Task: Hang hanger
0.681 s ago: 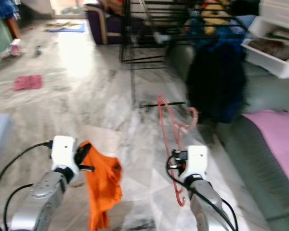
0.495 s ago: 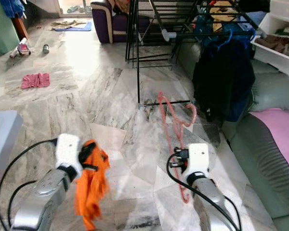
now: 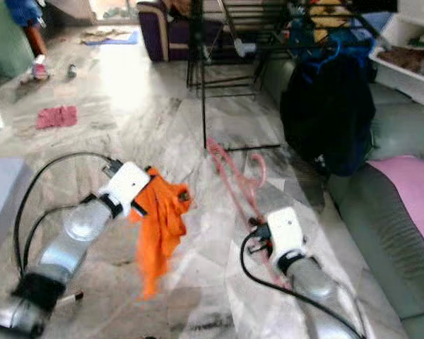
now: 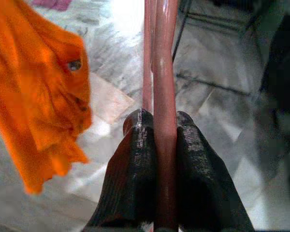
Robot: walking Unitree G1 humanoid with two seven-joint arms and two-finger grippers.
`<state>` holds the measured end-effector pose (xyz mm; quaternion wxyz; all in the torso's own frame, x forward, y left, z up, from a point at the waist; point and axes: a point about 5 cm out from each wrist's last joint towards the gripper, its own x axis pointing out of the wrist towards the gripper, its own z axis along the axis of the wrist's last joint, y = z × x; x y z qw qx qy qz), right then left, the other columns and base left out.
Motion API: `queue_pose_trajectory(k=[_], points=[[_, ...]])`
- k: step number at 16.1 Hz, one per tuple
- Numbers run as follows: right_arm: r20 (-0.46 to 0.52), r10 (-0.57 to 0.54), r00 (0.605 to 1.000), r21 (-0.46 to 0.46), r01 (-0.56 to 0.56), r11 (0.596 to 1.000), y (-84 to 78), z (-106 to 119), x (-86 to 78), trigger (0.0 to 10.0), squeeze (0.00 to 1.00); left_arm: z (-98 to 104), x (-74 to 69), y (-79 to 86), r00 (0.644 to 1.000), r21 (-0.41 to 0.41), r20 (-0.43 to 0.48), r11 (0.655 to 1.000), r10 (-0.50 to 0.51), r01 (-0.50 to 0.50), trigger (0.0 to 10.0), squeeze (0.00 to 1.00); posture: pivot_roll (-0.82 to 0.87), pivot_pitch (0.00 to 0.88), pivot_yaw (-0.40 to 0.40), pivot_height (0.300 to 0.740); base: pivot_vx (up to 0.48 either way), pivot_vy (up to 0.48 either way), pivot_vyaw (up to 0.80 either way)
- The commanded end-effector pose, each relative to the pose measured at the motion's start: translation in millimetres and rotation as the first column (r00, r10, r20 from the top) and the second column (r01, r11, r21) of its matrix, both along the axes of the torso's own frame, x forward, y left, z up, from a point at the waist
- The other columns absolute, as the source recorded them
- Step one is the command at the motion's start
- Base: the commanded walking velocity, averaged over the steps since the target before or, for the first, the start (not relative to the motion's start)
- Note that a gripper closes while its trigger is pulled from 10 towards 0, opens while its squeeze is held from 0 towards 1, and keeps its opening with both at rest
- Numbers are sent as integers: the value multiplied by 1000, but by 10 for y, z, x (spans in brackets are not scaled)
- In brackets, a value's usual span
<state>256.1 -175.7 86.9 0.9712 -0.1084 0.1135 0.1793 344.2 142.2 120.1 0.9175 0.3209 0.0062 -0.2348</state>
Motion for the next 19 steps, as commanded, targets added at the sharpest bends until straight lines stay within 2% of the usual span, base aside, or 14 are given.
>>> queue_pose_trajectory(k=[1, 3, 4, 5, 7, 8, 9, 12, 13, 14, 15, 17, 19], points=[[41, 86, 995, -26, -85, 996, 52, 116, -11, 10000, 0, 32, 82, 15, 999, 45, 37, 999, 1, -3, 10000, 0, 10, 68, -46, 740, 0, 0, 0], [57, 115, 992, -46, -113, 993, 2, 194, 3, 10000, 0, 114, 179, 24, 998, 72, 61, 997, 10, -15, 10000, 0, -3, 67, -36, 740, 0, 0, 0], [87, 60, 994, -66, -54, 996, -89, 245, 63, 10000, 0, 150, 234, 43, 998, 124, 64, 992, 17, -25, 10000, 0, -9, 65, -27, 740, 0, 0, 0], [84, 30, 996, -30, -28, 999, -122, 252, 87, 10000, 0, 184, 272, 84, 996, 145, 78, 988, 44, -55, 10000, 0, -6, 63, -26, 740, 0, 0, 0], [82, 113, 990, -15, -112, 994, -38, 275, 53, 10000, 0, 208, 331, 171, 990, 161, 117, 982, 84, -103, 10000, 0, -4, 62, -29, 740, 0, 0, 0], [87, 138, 987, -43, -135, 990, -30, 298, 53, 10000, 0, 219, 347, 200, 984, 170, 145, 977, 104, -128, 10000, 0, -1, 63, -33, 740, 0, 0, 0], [84, 152, 985, -24, -150, 988, -19, 313, 59, 10000, 0, 226, 356, 227, 978, 184, 168, 971, 125, -155, 10000, 0, 2, 63, -37, 740, 0, 0, 0], [64, 217, 974, 10, -218, 976, 33, 337, 54, 10000, 0, 211, 357, 264, 975, 187, 166, 966, 150, -180, 10000, 0, 5, 62, -41, 740, 0, 0, 0], [21, 331, 943, 23, -331, 943, 100, 346, 9, 10000, 0, 216, 368, 296, 971, 186, 172, 962, 166, -198, 10000, 0, 5, 60, -45, 740, 0, 0, 0], [-14, 386, 922, 17, -386, 922, 113, 335, -27, 10000, 0, 217, 370, 312, 970, 184, 171, 961, 173, -204, 10000, 0, 5, 59, -45, 740, 0, 0, 0], [-69, 465, 883, -8, -467, 884, 95, 317, -84, 10000, 0, 209, 378, 329, 971, 178, 159, 962, 181, -209, 10000, 0, 4, 58, -45, 740, 0, 0, 0], [-183, 513, 839, -42, -528, 848, -10, 231, -158, 10000, 0, 211, 386, 320, 968, 180, 174, 961, 179, -210, 10000, 0, 3, 58, -47, 740, 0, 0, 0], [-239, 524, 818, -63, -551, 832, -83, 192, -194, 10000, 0, 210, 387, 315, 969, 176, 173, 963, 175, -205, 10000, 0, -1, 57, -46, 740, 0, 0, 0]])
